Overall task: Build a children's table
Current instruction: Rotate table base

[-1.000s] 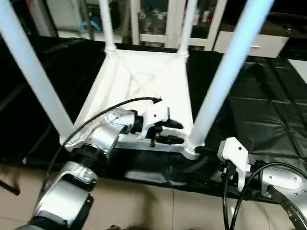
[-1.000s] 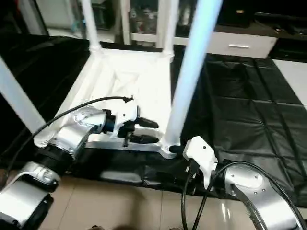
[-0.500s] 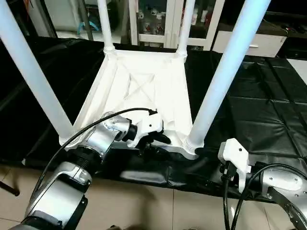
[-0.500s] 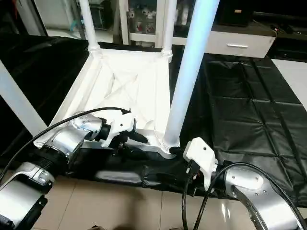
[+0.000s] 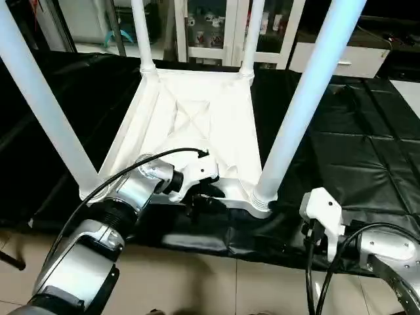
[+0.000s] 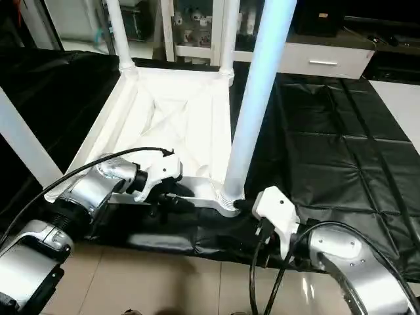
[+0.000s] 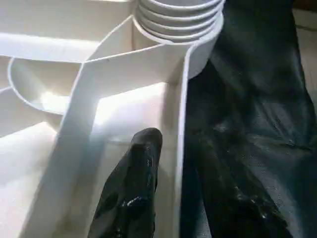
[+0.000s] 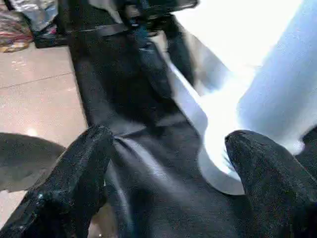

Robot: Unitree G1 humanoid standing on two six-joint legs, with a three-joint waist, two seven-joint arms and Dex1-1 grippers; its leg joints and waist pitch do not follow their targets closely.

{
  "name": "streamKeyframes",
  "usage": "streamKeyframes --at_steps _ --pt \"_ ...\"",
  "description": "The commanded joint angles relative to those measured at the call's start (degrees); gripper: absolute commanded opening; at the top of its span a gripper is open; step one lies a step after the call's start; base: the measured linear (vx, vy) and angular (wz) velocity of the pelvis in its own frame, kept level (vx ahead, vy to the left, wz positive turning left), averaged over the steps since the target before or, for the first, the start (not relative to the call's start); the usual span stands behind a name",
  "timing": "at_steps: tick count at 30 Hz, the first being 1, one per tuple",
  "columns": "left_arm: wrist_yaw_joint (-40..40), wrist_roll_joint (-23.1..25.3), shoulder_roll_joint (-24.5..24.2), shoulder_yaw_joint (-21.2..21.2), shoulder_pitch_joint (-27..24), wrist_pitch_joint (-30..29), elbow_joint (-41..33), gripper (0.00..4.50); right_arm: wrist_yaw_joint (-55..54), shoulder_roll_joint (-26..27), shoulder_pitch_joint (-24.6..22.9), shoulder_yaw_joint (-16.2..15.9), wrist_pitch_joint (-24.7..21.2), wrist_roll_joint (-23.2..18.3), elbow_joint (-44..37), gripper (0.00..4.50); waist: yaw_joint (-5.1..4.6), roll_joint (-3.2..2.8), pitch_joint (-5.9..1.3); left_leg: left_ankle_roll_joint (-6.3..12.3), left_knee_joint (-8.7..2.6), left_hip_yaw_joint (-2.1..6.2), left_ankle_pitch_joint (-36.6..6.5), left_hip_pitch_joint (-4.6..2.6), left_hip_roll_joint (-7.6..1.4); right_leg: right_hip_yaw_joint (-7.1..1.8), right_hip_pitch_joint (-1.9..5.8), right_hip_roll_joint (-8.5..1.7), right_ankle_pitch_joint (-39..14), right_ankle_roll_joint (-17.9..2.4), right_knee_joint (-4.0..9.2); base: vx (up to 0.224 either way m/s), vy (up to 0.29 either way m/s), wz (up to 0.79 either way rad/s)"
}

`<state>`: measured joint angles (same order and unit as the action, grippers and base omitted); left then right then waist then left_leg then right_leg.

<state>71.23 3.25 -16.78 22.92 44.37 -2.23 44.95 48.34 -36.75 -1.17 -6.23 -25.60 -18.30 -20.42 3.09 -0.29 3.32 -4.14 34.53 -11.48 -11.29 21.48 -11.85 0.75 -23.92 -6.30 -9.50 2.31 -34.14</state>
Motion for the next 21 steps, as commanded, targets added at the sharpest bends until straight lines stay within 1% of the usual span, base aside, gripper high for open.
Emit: streamKeyframes --at_steps 1,2,3,4,5,6,7,10,12,13,14,17,18,19,20,21 --pt "1.7 0.7 -0.8 0.8 -0.9 0.4 -1.5 1.05 -1.1 -0.1 1.0 1.8 0.2 0.3 1.4 4.04 -0.01 0.63 -3.52 3.95 -4.27 0.26 -10.7 -0.67 -0.7 -0.67 2.86 -0.69 -7.2 -15.4 3.22 0.0 0.0 0.0" --pt "1.9 0.7 -0.8 0.9 -1.1 0.3 -1.8 1.05 -1.2 0.0 1.1 1.9 0.2 0.3 1.6 4.04 -0.03 0.62 -3.53 3.9 -4.27 0.24 -10.9 -0.7 -0.7 -0.67 2.85 -0.65 -7.4 -15.4 3.26 0.0 0.0 0.0" --pt "2.0 0.7 -0.9 0.9 -1.2 0.2 -1.9 0.94 -1.2 0.0 1.2 1.9 0.2 0.3 1.7 4.04 -0.05 0.63 -3.55 3.81 -4.26 0.25 -10.8 -0.67 -0.75 -0.69 2.9 -0.68 -7.1 -15.3 3.17 0.0 0.0 0.0" --pt "2.2 0.8 -0.9 1.1 -1.6 0.5 -2.1 0.71 -1.3 -0.1 1.5 2.1 0.2 0.3 2.2 4.04 -0.05 0.72 -3.57 3.9 -4.2 0.24 -10.5 -0.67 -0.73 -0.68 2.9 -0.64 -6.5 -15.4 3.11 0.0 0.0 0.0" --pt "2.3 0.9 -0.9 1.2 -1.7 0.8 -2.1 0.71 -1.3 -0.1 1.6 2.2 0.3 0.3 2.3 4.04 -0.03 0.73 -3.59 4.05 -4.19 0.24 -10.2 -0.67 -0.72 -0.66 2.91 -0.6 -6.1 -15.4 3.05 0.0 0.0 0.0" --pt "2.3 0.9 -1.0 1.3 -1.9 1.2 -2.1 0.66 -1.3 -0.2 1.7 2.3 0.3 0.4 2.5 4.04 -0.08 0.7 -3.64 4.33 -4.15 0.25 -9.6 -0.62 -0.69 -0.66 2.95 -0.59 -5.3 -15.5 2.98 0.0 0.0 0.0" --pt "3.3 0.6 -0.9 1.4 -2.8 2.4 -2.7 0.5 -1.3 -0.6 1.9 2.8 0.5 0.5 3.2 4.04 -0.11 0.8 -3.68 4.79 -4.05 0.19 -8.9 -0.61 -0.68 -0.66 2.99 -0.64 -4.4 -15.8 2.9 0.0 0.0 0.0" --pt "4.7 -0.2 -0.7 1.6 -3.8 3.4 -3.6 0.39 -1.0 -0.9 2.2 3.4 0.8 0.4 4.0 4.04 -0.08 0.92 -3.68 5.44 -3.97 0.1 -8.1 -0.57 -0.66 -0.66 3.03 -0.61 -3.6 -16.1 2.82 0.0 0.0 0.0" --pt "7.1 -1.5 -0.6 1.8 -5.2 4.2 -5.5 0.22 -0.1 -1.6 2.7 3.5 1.2 0.4 5.1 4.04 -0.01 0.85 -3.64 5.74 -3.99 0.1 -7.9 -0.62 -0.77 -0.68 3.02 -0.73 -3.4 -16.4 2.8 0.0 0.0 0.0" --pt "8.3 -2.3 -0.4 1.9 -5.8 4.2 -6.6 0.07 0.4 -1.9 3.0 3.4 1.5 0.5 5.7 4.04 -0.06 0.99 -3.56 5.74 -4.0 0.03 -8.5 -0.67 -0.8 -0.68 2.91 -0.7 -4.2 -16.5 2.89 0.0 0.0 0.0" --pt "9.1 -2.8 -0.4 1.9 -6.3 4.0 -7.4 0.02 0.9 -2.1 3.3 3.3 1.8 0.6 6.3 4.04 -0.05 0.91 -3.49 5.64 -4.07 0.04 -9.1 -0.73 -0.81 -0.67 2.9 -0.73 -5.5 -16.4 3.02 0.0 0.0 0.0" --pt "10.4 -3.0 -0.4 2.4 -6.5 4.1 -8.5 0.02 2.5 -2.4 4.8 2.2 2.8 1.3 8.5 4.04 0.12 0.92 -3.31 5.28 -4.19 0.0 -10.9 -0.92 -0.97 -0.75 2.66 -0.79 -8.4 -15.8 3.28 0.0 0.0 0.0" --pt "10.4 -3.0 -0.4 2.4 -6.5 4.1 -8.5 0.02 2.5 -2.4 4.8 2.2 2.8 1.3 8.5 4.04 0.07 0.91 -3.31 5.11 -4.23 0.04 -11.2 -0.88 -0.94 -0.69 2.66 -0.78 -9.0 -15.6 3.3 0.0 0.0 0.0" --pt "10.5 -2.8 -0.4 2.6 -6.5 4.4 -8.6 0.02 3.3 -2.5 5.8 1.3 3.5 2.0 9.9 4.04 0.08 0.91 -3.29 4.61 -4.29 0.08 -11.6 -0.89 -0.92 -0.68 2.64 -0.79 -10.0 -15.2 3.42 0.0 0.0 0.0" --pt "10.5 -2.8 -0.4 2.6 -6.5 4.4 -8.6 0.02 3.3 -2.5 5.8 1.3 3.5 2.0 9.9 4.04 -0.08 1.0 -3.28 4.44 -4.31 0.1 -11.7 -0.79 -0.86 -0.67 2.71 -0.76 -10.2 -15.0 3.41 0.0 0.0 0.0" --pt "10.6 -2.7 -0.4 2.6 -6.5 4.5 -8.6 0.02 3.6 -2.5 6.2 0.8 3.9 2.3 10.5 4.04 -0.01 1.05 -3.33 4.27 -4.33 0.11 -11.5 -0.81 -0.87 -0.7 2.73 -0.77 -10.3 -14.7 3.42 0.0 0.0 0.0"
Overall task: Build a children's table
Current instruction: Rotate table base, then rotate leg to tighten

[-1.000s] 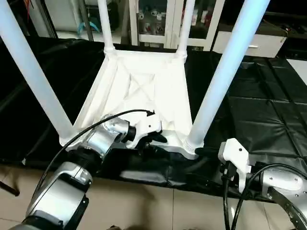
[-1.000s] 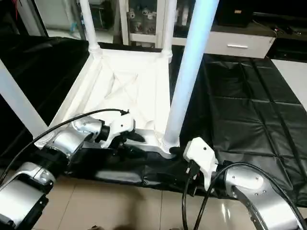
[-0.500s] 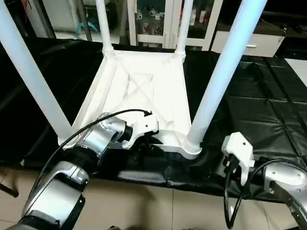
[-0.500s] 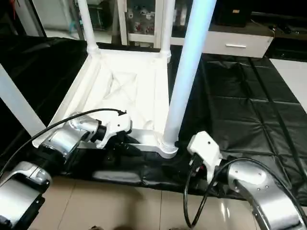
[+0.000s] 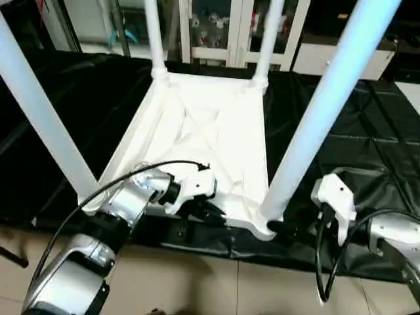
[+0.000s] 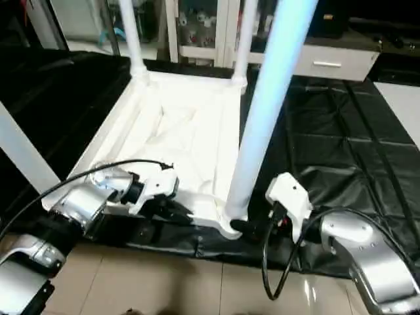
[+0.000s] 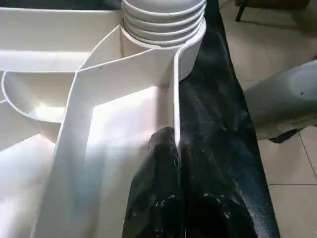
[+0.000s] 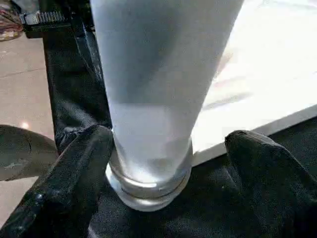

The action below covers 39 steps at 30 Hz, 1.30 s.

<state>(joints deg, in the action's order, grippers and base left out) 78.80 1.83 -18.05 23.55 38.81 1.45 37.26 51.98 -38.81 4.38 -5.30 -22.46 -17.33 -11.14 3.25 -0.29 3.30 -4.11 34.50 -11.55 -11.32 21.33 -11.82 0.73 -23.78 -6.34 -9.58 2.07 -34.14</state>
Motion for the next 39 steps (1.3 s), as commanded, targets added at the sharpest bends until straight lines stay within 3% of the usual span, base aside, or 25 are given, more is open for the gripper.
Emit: streamKeyframes --at_steps 1,6,14,16,24,25,33,39 --pt "2.8 -1.1 0.9 1.8 -0.9 1.0 -0.9 0.02 0.7 -0.5 1.1 -0.9 1.1 1.7 1.9 4.04 -0.22 0.95 -3.35 4.24 -4.26 0.22 -11.2 -0.63 -0.89 -0.69 2.59 -0.75 -9.8 -14.5 3.33 0.0 0.0 0.0" --pt "2.2 -0.5 1.0 1.3 -0.8 1.4 -0.6 0.02 2.8 -1.0 1.9 -3.4 2.5 2.6 3.2 4.04 -0.1 1.04 -3.48 5.31 -4.05 0.11 -9.2 -0.6 -0.85 -0.66 2.64 -0.66 -6.5 -15.3 3.04 0.0 0.0 0.0" --pt "1.9 -0.3 1.0 1.0 -0.5 1.6 -0.4 0.02 2.6 1.2 4.9 -4.3 3.9 3.6 7.6 4.04 -0.27 0.95 -3.44 5.14 -4.13 0.13 -10.1 -0.57 -0.83 -0.62 2.6 -0.62 -7.3 -15.6 3.08 0.0 0.0 0.0" --pt "1.9 -0.2 0.9 1.0 -0.5 1.7 -0.3 0.0 3.1 1.4 5.1 -4.4 3.9 3.5 7.8 3.67 -0.18 0.93 -3.42 5.21 -4.14 0.11 -9.9 -0.62 -0.85 -0.64 2.63 -0.62 -7.1 -15.7 3.09 0.0 0.0 0.0" --pt "2.2 -0.2 0.8 0.9 -0.5 1.6 -0.3 0.0 4.7 1.5 4.7 -4.5 4.7 3.0 8.0 3.12 -0.21 0.99 -3.38 5.1 -4.21 0.11 -10.6 -0.64 -0.91 -0.66 2.6 -0.65 -7.8 -15.6 3.19 0.0 0.0 0.0" --pt "2.2 -0.2 0.8 0.9 -0.5 1.6 -0.2 0.0 4.8 1.6 4.6 -4.5 4.7 3.0 7.9 2.9 -0.2 0.94 -3.35 5.06 -4.24 0.13 -10.6 -0.63 -0.91 -0.66 2.58 -0.64 -8.0 -15.6 3.2 0.0 0.0 0.0" --pt "2.5 -0.3 0.4 0.7 -0.7 1.1 -0.3 0.0 5.1 2.1 3.9 -4.1 4.7 2.3 8.1 2.7 -0.22 0.95 -3.33 4.98 -4.27 0.12 -10.7 -0.6 -0.91 -0.66 2.54 -0.64 -8.1 -15.5 3.24 0.0 0.0 0.0" --pt "-4.6 0.4 2.1 -1.7 1.1 -0.4 3.3 0.0 -5.4 6.7 6.7 -2.4 5.9 6.9 14.8 2.7 -0.85 1.09 -3.11 3.05 -4.66 0.21 -14.0 -0.45 -0.73 -0.55 2.32 -0.65 -14.1 -13.9 3.84 0.0 0.0 0.0"
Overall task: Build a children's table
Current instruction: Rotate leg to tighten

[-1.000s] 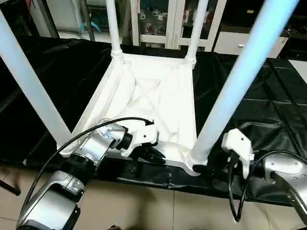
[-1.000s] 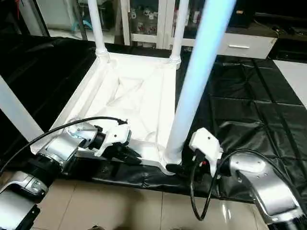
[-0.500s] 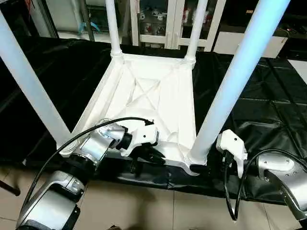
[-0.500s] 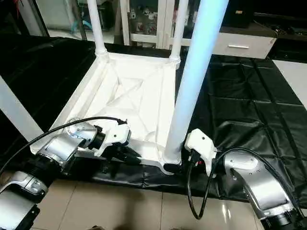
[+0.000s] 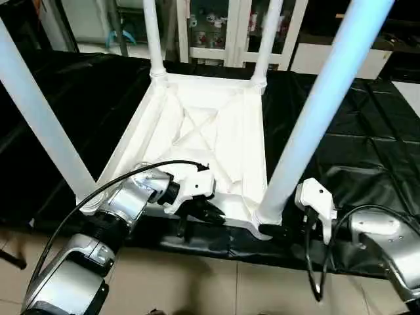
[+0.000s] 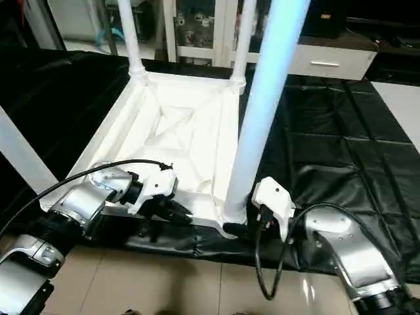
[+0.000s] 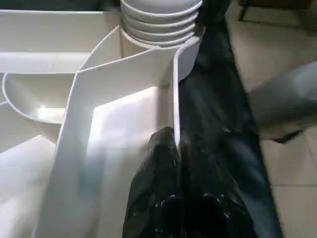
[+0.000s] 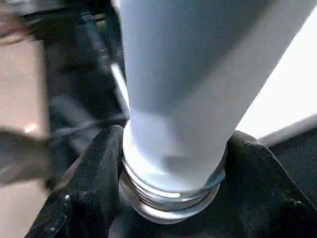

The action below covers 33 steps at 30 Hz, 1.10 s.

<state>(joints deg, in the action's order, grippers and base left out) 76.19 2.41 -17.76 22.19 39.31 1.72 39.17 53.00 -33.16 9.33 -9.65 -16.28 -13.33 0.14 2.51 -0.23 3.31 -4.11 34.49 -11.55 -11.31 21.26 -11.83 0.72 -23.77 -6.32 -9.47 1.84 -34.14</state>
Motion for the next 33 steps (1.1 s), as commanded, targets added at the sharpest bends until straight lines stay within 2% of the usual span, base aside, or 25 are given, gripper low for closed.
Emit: streamKeyframes --at_steps 1,2,3,4,5,6,7,9,10,13,14,15,17,19,21,22,24,25,26,27,29,31,33 --pt "-5.7 0.0 2.9 -1.5 1.7 -1.3 3.3 0.0 -11.6 3.8 3.4 3.3 -0.7 3.7 6.0 2.7 -0.45 1.19 -3.11 2.23 -4.71 0.25 -14.9 -0.35 -0.58 -0.47 2.18 -0.64 -16.9 -12.8 4.09 0.0 0.0 0.0" --pt "-7.4 0.0 3.5 -2.1 2.1 -1.7 4.1 0.0 -13.8 4.9 4.0 4.0 -1.1 3.8 7.1 2.7 -0.78 1.22 -3.09 1.76 -4.73 0.24 -15.6 -0.36 -0.43 -0.43 2.0 -0.61 -18.5 -12.3 4.26 0.0 0.0 0.0" --pt "-8.9 -0.3 4.2 -2.9 2.6 -1.6 5.0 0.0 -16.7 6.4 4.9 4.6 -1.3 4.4 8.1 2.69 -1.24 1.35 -3.31 0.68 -4.77 0.55 -15.8 0.01 -0.28 -0.27 2.39 -0.72 -20.8 -11.1 4.28 0.0 0.0 0.0" --pt "-11.3 -0.7 5.2 -3.9 3.3 -1.6 6.3 0.0 -20.5 8.6 5.9 5.4 -1.9 4.7 9.2 2.69 -1.48 1.48 -3.4 0.41 -4.88 0.73 -14.6 0.33 -0.2 -0.2 2.61 -0.71 -20.4 -10.2 4.3 0.0 0.0 0.0" --pt "-11.3 -0.7 5.2 -3.9 3.3 -1.6 6.3 0.0 -20.5 8.6 5.9 5.4 -1.9 4.7 9.2 2.68 -1.55 1.43 -3.3 0.52 -4.9 0.67 -14.6 0.24 -0.24 -0.24 2.37 -0.63 -20.2 -10.0 4.39 0.0 0.0 0.0" --pt "-12.3 -0.8 5.7 -4.3 3.8 -1.9 7.0 0.0 -22.4 10.0 6.4 5.7 -2.4 4.8 9.7 2.68 -1.68 1.45 -3.28 0.94 -4.72 0.51 -15.1 -0.12 -0.25 -0.33 2.07 -0.54 -19.6 -10.3 4.56 0.0 0.0 0.0" --pt "-15.6 -0.3 6.5 -4.9 4.7 -1.8 8.7 0.0 -26.1 12.8 7.3 6.3 -3.2 5.0 10.3 2.68 -1.87 1.42 -3.33 1.46 -4.59 0.39 -14.6 -0.07 -0.16 -0.43 1.98 -0.47 -18.1 -10.9 4.46 0.0 0.0 0.0" --pt "-18.6 -0.4 7.5 -5.8 5.6 -2.7 10.2 0.0 -29.3 14.8 8.2 6.4 -3.4 5.8 11.4 2.68 -2.13 1.53 -3.49 1.41 -4.69 0.54 -13.5 0.31 -0.1 -0.25 2.3 -0.46 -17.8 -10.9 4.27 0.0 0.0 0.0" --pt "-22.8 -0.2 8.5 -6.7 6.6 -3.3 11.6 0.0 -32.5 17.1 9.1 6.7 -3.5 6.1 13.0 2.68 -2.1 1.37 -3.69 1.63 -4.36 0.31 -12.4 -0.11 -0.13 -0.39 2.08 -0.39 -15.2 -11.7 4.1 0.0 0.0 0.0" --pt "-32.1 -0.4 11.5 -9.4 8.8 -4.9 14.4 0.0 -41.2 23.1 11.8 7.7 -2.9 6.9 17.9 2.68 -2.32 1.33 -3.85 1.69 -4.29 0.33 -10.4 0.18 0.04 -0.31 2.31 -0.37 -12.3 -12.7 3.76 0.0 0.0 0.0" --pt "-34.2 -0.4 12.4 -10.2 9.4 -5.1 15.0 0.0 -43.5 24.5 12.5 8.0 -2.6 7.2 19.1 2.68 -2.3 1.3 -4.05 1.96 -4.09 0.2 -8.8 0.01 0.03 -0.38 2.22 -0.35 -9.7 -13.5 3.52 0.0 0.0 0.0" --pt "-35.5 -0.4 13.0 -10.6 9.7 -5.4 15.1 0.0 -45.6 25.8 13.0 8.4 -2.2 7.4 20.2 2.68 -2.13 1.2 -4.22 2.56 -4.02 0.25 -6.8 0.01 0.05 -0.36 2.5 -0.34 -6.8 -14.2 3.25 0.0 0.0 0.0" --pt "-38.8 -0.2 14.7 -11.3 10.0 -5.4 15.4 0.0 -49.8 29.0 14.6 9.4 -0.6 6.9 23.0 2.68 -1.84 1.12 -4.39 5.26 -3.62 0.02 -2.7 -0.1 0.17 -0.39 2.69 -0.07 1.0 -15.9 2.55 0.0 0.0 0.0" --pt "-40.7 -0.4 16.0 -11.6 10.0 -4.8 15.5 0.0 -51.8 31.4 16.1 9.5 1.2 7.0 25.3 2.68 -1.96 1.2 -4.47 6.62 -3.44 -0.13 -1.9 0.06 0.24 -0.39 2.71 -0.28 2.9 -17.0 2.38 0.0 0.0 0.0" --pt "-40.1 -0.9 16.6 -11.6 9.9 -4.7 15.5 0.0 -51.6 32.4 16.9 9.4 2.2 7.2 26.2 2.68 -1.8 1.27 -4.65 8.1 -3.23 -0.13 -0.5 0.13 0.25 -0.36 2.83 -0.22 4.8 -17.3 2.14 0.0 0.0 0.0" --pt "-39.4 -0.7 16.5 -11.2 9.8 -4.2 15.6 0.0 -50.1 32.5 17.4 8.8 2.9 7.4 26.2 2.68 -1.76 1.18 -4.41 8.78 -3.29 -0.2 -1.0 0.13 0.22 -0.29 2.7 -0.19 4.0 -17.3 2.3 0.0 0.0 0.0" --pt "-38.1 -0.5 16.4 -10.9 9.6 -3.9 15.8 0.0 -47.9 32.6 17.5 8.4 4.4 7.5 25.5 2.68 -1.77 1.26 -4.27 8.89 -3.36 -0.2 -2.5 0.1 0.13 -0.29 2.74 -0.28 1.8 -16.9 2.49 0.0 0.0 0.0" --pt "-36.1 -0.3 15.7 -10.2 9.2 -3.7 15.3 0.0 -46.2 32.3 16.8 9.2 4.9 6.0 23.4 2.68 -1.78 1.33 -4.16 8.78 -3.44 -0.22 -3.2 0.07 0.06 -0.31 2.67 -0.3 0.4 -16.7 2.65 0.0 0.0 0.0" --pt "-35.3 -0.3 15.5 -10.0 9.0 -3.6 15.1 0.0 -45.2 32.0 16.6 9.3 5.0 5.5 22.6 3.24 -1.74 1.3 -4.15 8.77 -3.46 -0.21 -3.6 0.01 0.05 -0.31 2.66 -0.31 -0.2 -16.5 2.69 0.0 0.0 0.0" --pt "-33.3 -0.2 14.8 -9.5 8.6 -3.7 14.4 0.0 -42.5 31.1 15.9 9.5 5.0 4.0 20.7 3.38 -1.71 1.23 -4.11 8.66 -3.49 -0.19 -4.0 -0.03 -0.01 -0.33 2.67 -0.32 -0.7 -16.3 2.74 0.0 0.0 0.0" --pt "-31.6 -0.1 14.3 -9.1 8.1 -3.5 13.7 0.0 -41.7 30.0 15.4 9.8 4.9 3.8 19.7 3.38 -1.69 1.31 -4.02 8.9 -3.53 -0.12 -3.8 0.11 -0.1 -0.36 2.76 -0.37 0.1 -16.2 2.57 0.0 0.0 0.0" --pt "-27.6 -0.2 13.3 -8.3 7.2 -3.5 12.2 0.0 -38.7 27.8 14.7 10.2 3.9 2.5 17.7 3.59 -1.72 1.4 -3.96 9.04 -3.49 -0.17 -4.2 0.1 -0.13 -0.35 2.76 -0.31 -0.3 -16.6 2.61 0.0 0.0 0.0" --pt "-21.6 -0.5 11.5 -6.8 5.7 -3.3 10.3 0.0 -33.3 24.1 13.6 9.4 1.1 1.2 14.8 3.75 -1.7 1.29 -3.83 8.82 -3.59 -0.18 -5.1 -0.02 -0.25 -0.34 2.56 -0.3 -1.7 -16.5 2.77 0.0 0.0 0.0"
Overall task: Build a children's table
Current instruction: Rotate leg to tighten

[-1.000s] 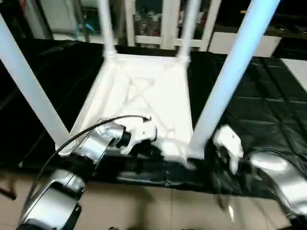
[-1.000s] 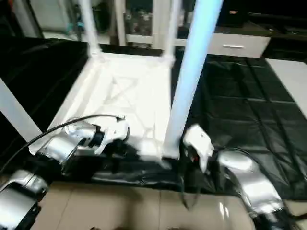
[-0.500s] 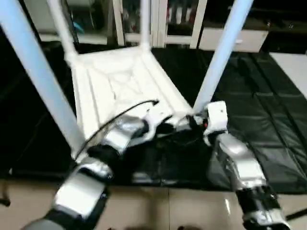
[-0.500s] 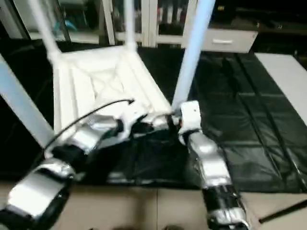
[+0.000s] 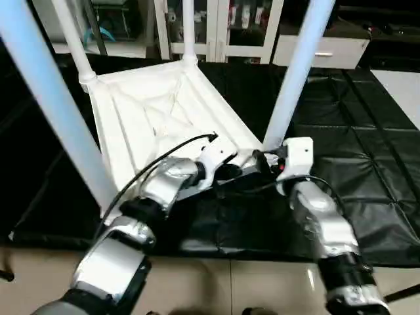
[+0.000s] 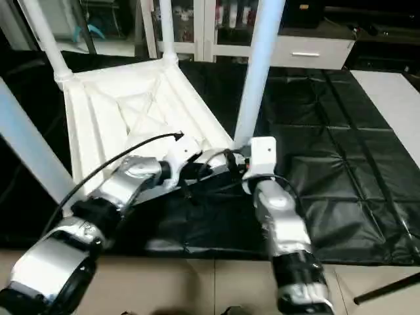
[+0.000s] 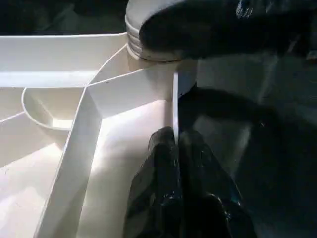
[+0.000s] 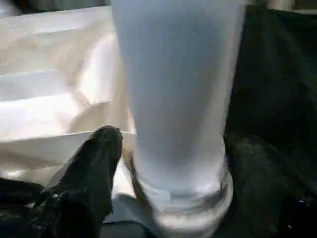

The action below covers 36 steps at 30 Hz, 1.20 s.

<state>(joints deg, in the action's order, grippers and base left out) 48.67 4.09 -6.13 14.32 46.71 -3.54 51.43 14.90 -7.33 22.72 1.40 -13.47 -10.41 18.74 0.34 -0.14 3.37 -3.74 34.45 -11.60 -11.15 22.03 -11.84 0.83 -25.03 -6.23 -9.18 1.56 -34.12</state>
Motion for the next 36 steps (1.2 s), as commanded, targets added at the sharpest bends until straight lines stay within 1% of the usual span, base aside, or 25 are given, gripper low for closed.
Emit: streamKeyframes --at_steps 1,2,3,4,5,6,7,8,9,10,11,12,14,16,18,20,21,22,25,28,30,31,34,36 --pt "11.8 -2.5 -1.8 2.5 -3.0 2.1 -3.3 0.0 11.7 -6.0 -1.3 -3.0 -4.3 -2.6 -6.8 3.82 0.71 1.21 -3.75 8.56 -3.62 -0.08 -5.4 -0.79 -0.29 -0.46 3.93 -0.27 -2.2 -16.1 2.74 0.0 0.0 0.0" --pt "12.8 -2.5 -2.2 2.8 -3.3 1.9 -3.4 0.0 13.4 -7.0 -1.7 -3.4 -4.8 -2.9 -7.5 3.82 0.71 1.21 -3.75 8.56 -3.62 -0.08 -5.4 -0.79 -0.29 -0.46 3.93 -0.27 -2.2 -16.1 2.74 0.0 0.0 0.0" --pt "13.1 -2.6 -2.3 2.8 -3.3 1.8 -3.4 0.0 14.0 -7.4 -1.8 -3.5 -5.0 -3.0 -7.7 3.82 1.06 1.07 -3.7 8.48 -3.6 -0.25 -5.9 -1.17 -0.49 -0.61 3.52 -0.32 -2.4 -16.2 2.79 0.0 0.0 0.0" --pt "16.7 -3.1 -3.4 3.6 -4.0 1.7 -4.2 0.0 18.4 -10.4 -3.1 -5.1 -5.6 -3.2 -9.7 3.82 1.21 0.82 -3.63 8.21 -3.67 -0.23 -6.3 -1.16 -0.5 -0.63 3.43 -0.36 -3.1 -16.2 2.87 0.0 0.0 0.0" --pt "19.3 -3.4 -4.0 4.0 -4.4 1.8 -4.7 0.0 21.5 -12.5 -4.1 -6.1 -5.9 -3.3 -11.1 3.82 1.54 0.91 -3.74 7.95 -3.65 -0.23 -6.8 -1.27 -0.56 -0.58 3.54 -0.35 -3.4 -16.1 2.86 0.0 0.0 0.0" --pt "21.5 -3.5 -5.0 4.5 -4.8 1.4 -5.3 0.0 25.6 -15.5 -5.5 -7.4 -6.8 -3.8 -13.1 3.82 1.89 1.1 -3.64 7.62 -3.68 -0.25 -6.8 -1.2 -0.62 -0.67 3.62 -0.39 -3.1 -16.1 2.73 0.0 0.0 0.0" --pt "21.5 -3.5 -5.0 4.5 -4.8 1.4 -5.3 0.0 25.6 -15.5 -5.5 -7.4 -6.8 -3.8 -13.1 3.82 2.26 1.07 -3.66 7.55 -3.7 -0.22 -6.6 -1.23 -0.74 -0.7 3.66 -0.44 -2.3 -15.9 2.64 0.0 0.0 0.0" --pt "23.8 -3.7 -5.9 5.1 -5.1 1.1 -6.0 0.0 29.0 -18.2 -6.9 -8.4 -7.1 -4.2 -14.8 3.82 2.22 0.92 -3.62 7.49 -3.72 -0.21 -6.6 -1.12 -0.64 -0.68 3.56 -0.46 -2.4 -16.0 2.63 0.0 0.0 0.0" --pt "23.8 -3.7 -5.9 5.1 -5.1 1.1 -6.0 0.0 29.0 -18.2 -6.9 -8.4 -7.1 -4.2 -14.8 3.82 2.32 0.95 -3.68 7.29 -3.78 -0.15 -6.9 -1.15 -0.65 -0.6 3.66 -0.42 -2.8 -15.9 2.69 0.0 0.0 0.0" --pt "26.8 -3.6 -7.4 5.7 -5.5 -0.1 -7.2 0.0 33.6 -22.1 -8.9 -9.3 -7.9 -5.0 -17.0 3.82 2.41 1.12 -3.62 6.78 -3.81 -0.18 -7.8 -1.07 -0.67 -0.66 3.63 -0.57 -3.8 -15.9 2.76 0.0 0.0 0.0" --pt "28.7 -3.7 -8.4 6.0 -5.7 -1.0 -8.0 0.0 36.4 -24.5 -10.2 -9.8 -8.1 -5.3 -18.1 3.82 2.64 1.09 -3.67 6.62 -3.82 -0.11 -8.0 -1.2 -0.76 -0.65 3.72 -0.59 -4.1 -15.8 2.75 0.0 0.0 0.0" --pt "29.5 -3.8 -8.8 6.0 -5.9 -1.7 -8.6 0.0 37.7 -25.8 -10.8 -10.0 -8.6 -5.7 -18.9 3.82 2.84 1.25 -3.51 6.76 -3.87 -0.13 -8.2 -1.18 -0.87 -0.76 3.7 -0.7 -4.4 -15.7 2.78 0.0 0.0 0.0" --pt "30.1 -3.9 -9.2 6.0 -5.9 -2.0 -9.0 0.0 38.8 -26.7 -11.2 -10.2 -8.8 -5.9 -19.5 3.82 2.81 1.17 -3.53 6.66 -3.85 -0.12 -8.1 -0.93 -0.8 -0.73 3.65 -0.8 -4.8 -15.7 2.79 0.0 0.0 0.0" --pt "31.3 -4.2 -9.8 5.9 -5.9 -2.5 -9.4 0.0 40.0 -27.8 -11.6 -10.2 -9.2 -5.8 -20.0 3.82 2.61 1.37 -3.5 6.29 -3.84 -0.12 -9.0 -0.88 -0.73 -0.68 3.54 -0.77 -6.1 -15.5 2.97 0.0 0.0 0.0" --pt "31.7 -4.2 -10.0 5.8 -5.9 -2.4 -9.4 0.0 39.5 -27.6 -11.4 -9.9 -8.7 -5.4 -19.4 3.82 2.58 1.4 -3.5 6.0 -3.85 -0.09 -9.0 -0.92 -0.72 -0.69 3.47 -0.78 -7.1 -15.2 3.04 0.0 0.0 0.0" --pt "31.8 -4.1 -10.0 5.7 -5.9 -2.2 -9.3 0.0 38.8 -27.0 -10.9 -9.4 -8.0 -5.1 -18.6 3.82 2.54 1.41 -3.58 5.97 -3.81 -0.07 -8.2 -0.88 -0.7 -0.66 3.51 -0.73 -6.6 -15.2 2.95 0.0 0.0 0.0" --pt "31.8 -4.1 -10.1 5.8 -5.9 -2.1 -9.3 0.0 38.6 -26.6 -10.7 -9.2 -8.0 -5.4 -18.5 3.82 2.53 1.29 -3.59 6.14 -3.8 -0.05 -7.6 -0.89 -0.69 -0.64 3.47 -0.7 -5.8 -15.3 2.86 0.0 0.0 0.0" --pt "31.9 -4.2 -10.1 5.8 -5.9 -2.1 -9.3 0.0 38.7 -26.3 -10.6 -9.0 -8.1 -5.6 -18.5 3.82 2.52 1.31 -3.67 6.39 -3.73 -0.07 -6.9 -0.92 -0.69 -0.63 3.49 -0.64 -4.5 -15.7 2.72 0.0 0.0 0.0" --pt "32.1 -4.3 -10.2 6.0 -6.2 -2.6 -10.0 0.0 39.3 -26.6 -10.6 -9.3 -8.3 -6.2 -18.8 3.82 2.62 1.34 -3.7 6.95 -3.65 -0.13 -6.4 -0.95 -0.71 -0.62 3.55 -0.61 -2.8 -16.3 2.56 0.0 0.0 0.0" --pt "32.5 -4.4 -10.4 6.2 -6.6 -3.3 -10.9 0.0 39.9 -26.6 -11.0 -9.5 -8.3 -6.3 -18.8 3.45 2.62 1.31 -3.64 7.0 -3.67 -0.14 -6.8 -0.94 -0.71 -0.61 3.56 -0.63 -3.2 -16.4 2.62 0.0 0.0 0.0" --pt "32.5 -4.4 -10.4 6.2 -6.6 -3.3 -10.9 0.0 40.0 -26.6 -11.0 -9.5 -8.4 -6.3 -18.8 3.36 2.61 1.33 -3.64 6.86 -3.68 -0.13 -7.0 -0.95 -0.69 -0.62 3.56 -0.64 -3.9 -16.2 2.68 0.0 0.0 0.0" --pt "32.7 -4.3 -10.5 6.3 -6.6 -3.5 -11.1 0.0 40.4 -26.6 -11.3 -9.6 -8.4 -6.2 -18.8 3.12 2.64 1.23 -3.61 6.74 -3.71 -0.11 -7.1 -0.97 -0.71 -0.62 3.52 -0.65 -4.1 -16.2 2.7 0.0 0.0 0.0" --pt "32.9 -4.2 -10.6 6.3 -6.6 -3.5 -11.1 0.0 40.6 -26.6 -11.5 -9.7 -8.4 -6.1 -18.8 3.0 2.69 1.25 -3.66 6.68 -3.69 -0.1 -7.0 -1.02 -0.72 -0.62 3.55 -0.62 -3.6 -16.3 2.62 0.0 0.0 0.0" --pt "33.1 -4.2 -10.6 6.3 -6.6 -3.6 -11.1 0.0 40.7 -26.7 -11.5 -9.7 -8.4 -6.2 -18.8 2.81 2.7 1.24 -3.68 6.74 -3.68 -0.1 -6.7 -1.01 -0.72 -0.6 3.57 -0.6 -3.0 -16.4 2.54 0.0 0.0 0.0"
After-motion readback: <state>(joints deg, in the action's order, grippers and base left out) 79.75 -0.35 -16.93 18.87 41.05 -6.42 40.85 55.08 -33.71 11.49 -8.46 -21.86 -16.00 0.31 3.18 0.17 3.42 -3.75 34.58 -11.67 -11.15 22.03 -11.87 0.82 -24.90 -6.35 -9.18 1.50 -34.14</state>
